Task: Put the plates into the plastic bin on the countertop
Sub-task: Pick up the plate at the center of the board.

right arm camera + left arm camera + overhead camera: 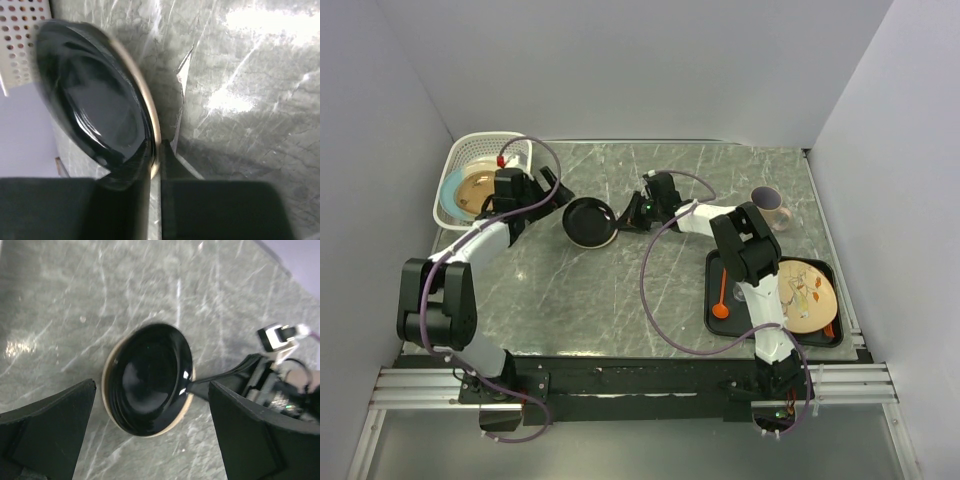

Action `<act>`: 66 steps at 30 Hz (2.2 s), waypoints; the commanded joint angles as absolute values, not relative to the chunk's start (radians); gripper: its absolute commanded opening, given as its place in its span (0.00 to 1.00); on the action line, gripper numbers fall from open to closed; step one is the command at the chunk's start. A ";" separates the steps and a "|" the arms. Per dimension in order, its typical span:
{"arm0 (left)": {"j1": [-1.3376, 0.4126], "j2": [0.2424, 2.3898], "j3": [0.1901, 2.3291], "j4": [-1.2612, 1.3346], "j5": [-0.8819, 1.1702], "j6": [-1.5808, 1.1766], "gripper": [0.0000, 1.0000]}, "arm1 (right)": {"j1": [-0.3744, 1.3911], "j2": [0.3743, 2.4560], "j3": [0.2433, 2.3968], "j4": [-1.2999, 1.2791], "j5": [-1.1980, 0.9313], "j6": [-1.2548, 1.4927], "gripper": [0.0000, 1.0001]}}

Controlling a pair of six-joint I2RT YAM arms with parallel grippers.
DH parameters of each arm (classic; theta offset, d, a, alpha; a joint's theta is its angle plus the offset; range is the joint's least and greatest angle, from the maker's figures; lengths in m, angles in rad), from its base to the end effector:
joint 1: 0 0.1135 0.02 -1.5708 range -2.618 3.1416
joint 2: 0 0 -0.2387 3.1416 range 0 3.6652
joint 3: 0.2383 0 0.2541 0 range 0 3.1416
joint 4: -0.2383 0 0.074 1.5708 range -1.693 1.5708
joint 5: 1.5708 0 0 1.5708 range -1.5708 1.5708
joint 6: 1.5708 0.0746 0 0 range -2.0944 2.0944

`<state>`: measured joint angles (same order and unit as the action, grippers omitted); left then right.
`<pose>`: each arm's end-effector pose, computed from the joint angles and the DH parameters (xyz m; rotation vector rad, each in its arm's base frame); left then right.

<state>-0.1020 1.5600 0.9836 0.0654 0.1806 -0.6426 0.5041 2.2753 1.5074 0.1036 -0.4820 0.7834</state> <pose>0.3823 -0.0526 0.1958 -0.4607 2.0866 -0.6347 0.4248 0.2738 0.0806 0.0501 2.4425 1.1860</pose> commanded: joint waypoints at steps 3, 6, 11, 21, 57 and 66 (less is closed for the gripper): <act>-0.117 1.595 0.962 0.115 0.170 -0.606 0.99 | 0.506 2.287 1.511 0.067 -0.462 0.749 0.00; -0.118 1.600 0.951 0.126 0.173 -0.604 0.99 | 0.508 2.284 1.505 0.066 -0.462 0.746 0.00; -0.118 1.623 0.934 0.164 0.202 -0.607 0.93 | 0.506 2.281 1.500 0.064 -0.460 0.742 0.00; -0.118 1.703 0.946 0.202 0.248 -0.611 0.67 | 0.506 2.275 1.488 0.071 -0.459 0.738 0.00; -0.135 1.798 0.927 0.328 0.365 -0.635 0.01 | 0.495 2.269 1.480 0.080 -0.472 0.735 0.00; -0.135 1.781 0.919 0.325 0.360 -0.637 0.01 | 0.485 2.237 1.437 0.130 -0.488 0.744 0.15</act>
<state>-0.1089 1.8130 0.9237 0.2768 0.3046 -0.6155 0.4789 2.2730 1.4853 0.1410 -0.4934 0.7780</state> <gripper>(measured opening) 0.040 0.096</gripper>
